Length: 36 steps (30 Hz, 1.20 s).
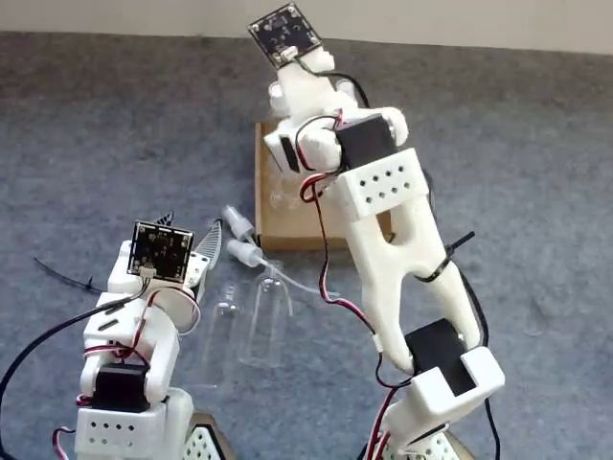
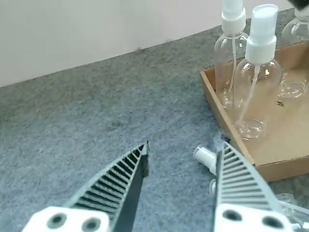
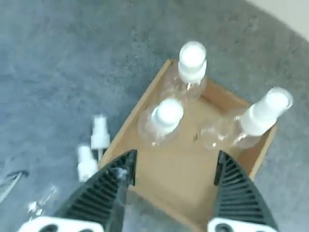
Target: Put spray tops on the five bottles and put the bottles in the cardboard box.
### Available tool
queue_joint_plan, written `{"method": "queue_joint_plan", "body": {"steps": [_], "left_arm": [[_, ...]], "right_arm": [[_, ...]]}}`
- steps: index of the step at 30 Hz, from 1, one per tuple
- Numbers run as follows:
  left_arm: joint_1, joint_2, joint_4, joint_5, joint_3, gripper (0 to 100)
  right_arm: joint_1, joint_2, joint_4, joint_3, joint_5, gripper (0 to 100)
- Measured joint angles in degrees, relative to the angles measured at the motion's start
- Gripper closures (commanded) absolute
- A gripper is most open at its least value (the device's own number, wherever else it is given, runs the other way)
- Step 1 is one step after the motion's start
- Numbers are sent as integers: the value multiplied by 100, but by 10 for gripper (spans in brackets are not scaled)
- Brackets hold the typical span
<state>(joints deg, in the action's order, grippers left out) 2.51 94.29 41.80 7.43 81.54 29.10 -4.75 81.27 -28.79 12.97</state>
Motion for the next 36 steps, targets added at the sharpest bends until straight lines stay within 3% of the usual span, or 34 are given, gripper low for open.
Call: {"method": "queue_joint_plan", "body": {"steps": [8, 14, 23, 27, 36], "left_arm": [[185, 0, 0, 0, 0, 797], [571, 0, -35, 0, 0, 797], [633, 0, -35, 0, 0, 797], [633, 0, -35, 0, 0, 797], [633, 0, -35, 0, 149, 797]], "right_arm": [[756, 26, 1574, -79, -352, 800], [1495, 853, 1653, 730, -501, 800], [1802, 2084, -941, 5046, -1125, 790], [1802, 2189, -1996, 6602, -1512, 689], [2207, 2321, -2576, 6892, -1767, 659]]}}
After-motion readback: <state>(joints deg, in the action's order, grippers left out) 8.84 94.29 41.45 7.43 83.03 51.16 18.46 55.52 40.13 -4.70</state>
